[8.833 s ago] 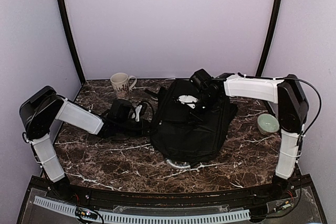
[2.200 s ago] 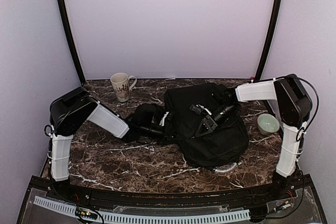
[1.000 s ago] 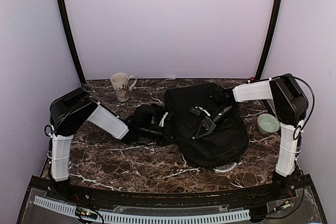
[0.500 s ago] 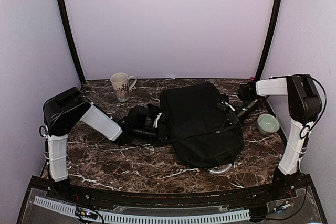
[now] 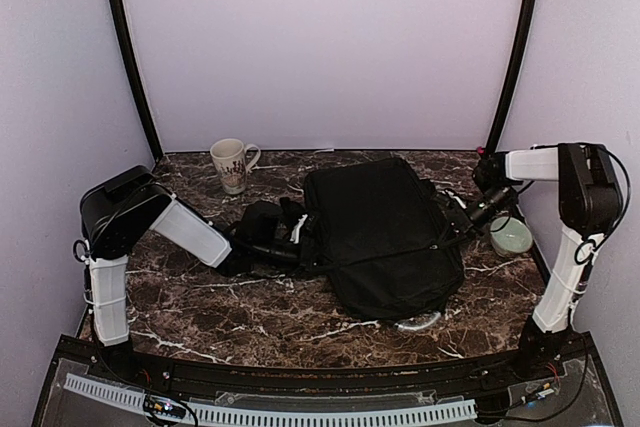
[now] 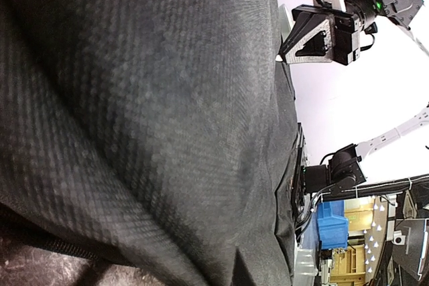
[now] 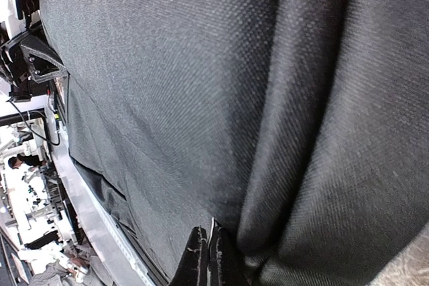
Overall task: Pack the student bag
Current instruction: Zip the student bag at the center of the board, then reset both arms
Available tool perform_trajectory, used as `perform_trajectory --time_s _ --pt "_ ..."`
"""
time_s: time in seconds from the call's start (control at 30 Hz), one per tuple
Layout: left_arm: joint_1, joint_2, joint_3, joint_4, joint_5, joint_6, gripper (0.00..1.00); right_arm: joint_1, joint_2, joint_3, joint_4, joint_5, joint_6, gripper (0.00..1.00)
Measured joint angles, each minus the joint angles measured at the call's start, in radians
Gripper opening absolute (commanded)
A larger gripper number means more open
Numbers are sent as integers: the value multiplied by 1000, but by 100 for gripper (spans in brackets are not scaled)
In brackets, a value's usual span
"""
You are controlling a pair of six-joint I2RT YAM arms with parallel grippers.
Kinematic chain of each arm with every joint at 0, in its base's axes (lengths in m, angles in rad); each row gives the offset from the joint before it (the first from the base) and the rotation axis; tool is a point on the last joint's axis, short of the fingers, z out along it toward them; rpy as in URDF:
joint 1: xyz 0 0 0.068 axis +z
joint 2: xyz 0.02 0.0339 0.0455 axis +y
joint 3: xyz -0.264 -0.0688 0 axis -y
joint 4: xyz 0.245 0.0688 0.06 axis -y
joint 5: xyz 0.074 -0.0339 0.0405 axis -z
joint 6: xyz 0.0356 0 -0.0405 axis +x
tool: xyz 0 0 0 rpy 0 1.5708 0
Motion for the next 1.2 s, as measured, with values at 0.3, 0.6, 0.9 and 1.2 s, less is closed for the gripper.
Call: perform_trajectory --time_s 0.3,0.6,0.9,1.2 --pt "4 -11 11 -42 -6 34 9 -10 -57 -11 3 28 0 2" --pt "26 -111 48 -323 -44 183 39 -62 -215 -34 98 135 19 35" --pt "33 -316 227 -866 -323 489 54 -76 -432 -63 237 235 80 41" --pt "53 -362 441 -1135 -647 737 76 -76 -558 -35 384 283 168 62"
